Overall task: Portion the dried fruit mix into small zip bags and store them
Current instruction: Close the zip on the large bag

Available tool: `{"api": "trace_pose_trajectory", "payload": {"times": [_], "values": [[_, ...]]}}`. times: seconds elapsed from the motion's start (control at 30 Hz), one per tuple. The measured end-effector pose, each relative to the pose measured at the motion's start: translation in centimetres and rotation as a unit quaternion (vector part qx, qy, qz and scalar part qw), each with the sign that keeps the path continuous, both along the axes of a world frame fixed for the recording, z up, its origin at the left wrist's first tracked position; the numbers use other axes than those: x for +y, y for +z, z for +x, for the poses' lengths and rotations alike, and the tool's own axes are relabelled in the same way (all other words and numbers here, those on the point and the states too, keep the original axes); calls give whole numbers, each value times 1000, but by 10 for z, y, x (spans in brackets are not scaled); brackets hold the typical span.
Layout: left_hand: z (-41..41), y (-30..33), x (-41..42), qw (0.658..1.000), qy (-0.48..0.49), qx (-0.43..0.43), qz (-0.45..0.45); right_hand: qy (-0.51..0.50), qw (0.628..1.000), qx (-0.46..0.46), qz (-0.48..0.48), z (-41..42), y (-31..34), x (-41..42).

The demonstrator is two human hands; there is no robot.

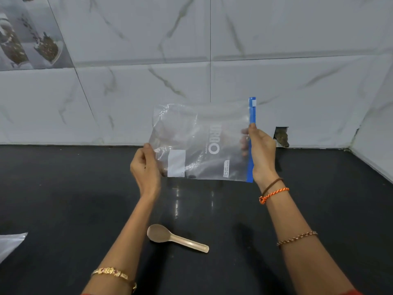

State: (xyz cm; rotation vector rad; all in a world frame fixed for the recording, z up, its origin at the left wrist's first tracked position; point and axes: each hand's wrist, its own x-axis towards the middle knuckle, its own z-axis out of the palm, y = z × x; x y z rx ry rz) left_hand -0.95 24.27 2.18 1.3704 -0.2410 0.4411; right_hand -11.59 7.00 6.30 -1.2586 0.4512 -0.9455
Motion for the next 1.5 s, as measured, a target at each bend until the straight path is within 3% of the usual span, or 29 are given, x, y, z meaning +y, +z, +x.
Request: {"api": "trace_pose_trajectory", "payload": {"times": [0.13,0.27,0.33,0.47,0.57,0.83,1.0,1.07,1.13,1.3,1.4,1.5], "values": [[12,13,11,995,-41,81,-31,-3,999,-10,-52,6,3,9],[23,35,15,979,-150,133,28,-11,997,-12,-71,6,2,19],[23,42,16,980,-145,132,33,-15,997,-15,-76,9,2,25],[23,45,25,995,-85,57,-2,-61,994,-15,-85,20,1,36],[27,47,32,1000,-13,-7,22,-139,981,2,-138,27,-3,42],[35,43,24,997,39,-34,-51,-218,956,10,-195,33,-3,48],[36,39,31,997,38,-29,63,-217,953,1,-213,34,1,43],[41,47,38,996,65,-10,61,-201,946,9,-254,35,11,38],[41,61,40,993,83,-56,59,-197,929,14,-312,37,24,35],[25,96,15,959,-50,-226,166,-184,873,55,-449,46,41,39],[21,116,-4,945,-102,-253,179,-177,835,70,-516,48,46,42],[22,125,-12,950,-125,-234,165,-169,824,92,-533,47,49,41]]}}
